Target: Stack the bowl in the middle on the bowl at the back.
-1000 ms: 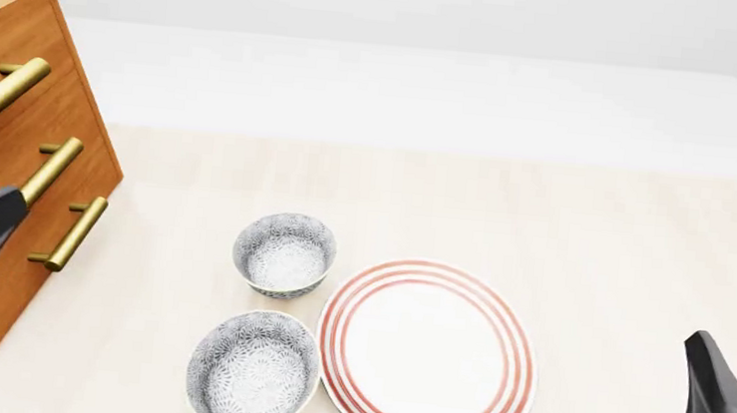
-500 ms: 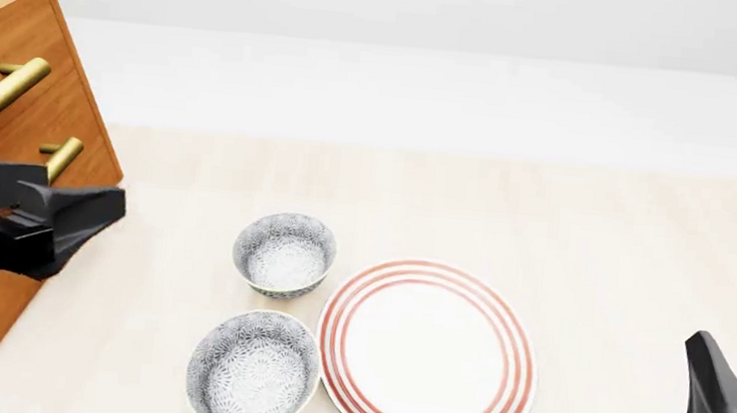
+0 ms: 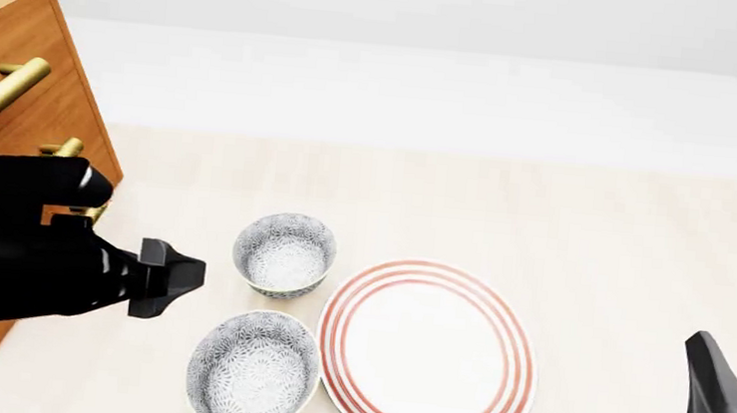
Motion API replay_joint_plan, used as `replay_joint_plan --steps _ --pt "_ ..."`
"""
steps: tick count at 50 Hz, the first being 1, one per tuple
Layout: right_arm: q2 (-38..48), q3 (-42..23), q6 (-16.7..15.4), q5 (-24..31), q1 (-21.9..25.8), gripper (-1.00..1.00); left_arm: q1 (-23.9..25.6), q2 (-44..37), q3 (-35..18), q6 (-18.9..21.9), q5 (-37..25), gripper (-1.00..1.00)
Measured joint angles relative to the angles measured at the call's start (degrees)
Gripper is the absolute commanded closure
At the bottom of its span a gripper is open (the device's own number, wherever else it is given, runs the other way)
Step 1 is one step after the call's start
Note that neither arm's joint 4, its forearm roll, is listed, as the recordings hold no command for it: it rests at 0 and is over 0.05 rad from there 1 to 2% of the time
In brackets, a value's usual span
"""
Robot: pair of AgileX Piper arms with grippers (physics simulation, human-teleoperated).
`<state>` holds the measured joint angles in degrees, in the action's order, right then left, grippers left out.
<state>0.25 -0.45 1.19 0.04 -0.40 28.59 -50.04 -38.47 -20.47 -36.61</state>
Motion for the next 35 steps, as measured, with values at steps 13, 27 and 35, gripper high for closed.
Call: replay_joint_plan --steps 13,27,35 --pt "0.1 0.0 0.1 -0.1 0.0 -1.00 -1.2 -6.4 3.2 0.7 4.7 -1.00" --pt "0.2 0.1 0.3 -0.2 -0.1 -1.00 -3.0 -13.9 5.6 3.8 10.6 -1.00" --pt "0.1 0.1 0.3 -0.3 -0.1 -1.00 -3.5 -17.0 7.8 4.6 14.3 -1.00"
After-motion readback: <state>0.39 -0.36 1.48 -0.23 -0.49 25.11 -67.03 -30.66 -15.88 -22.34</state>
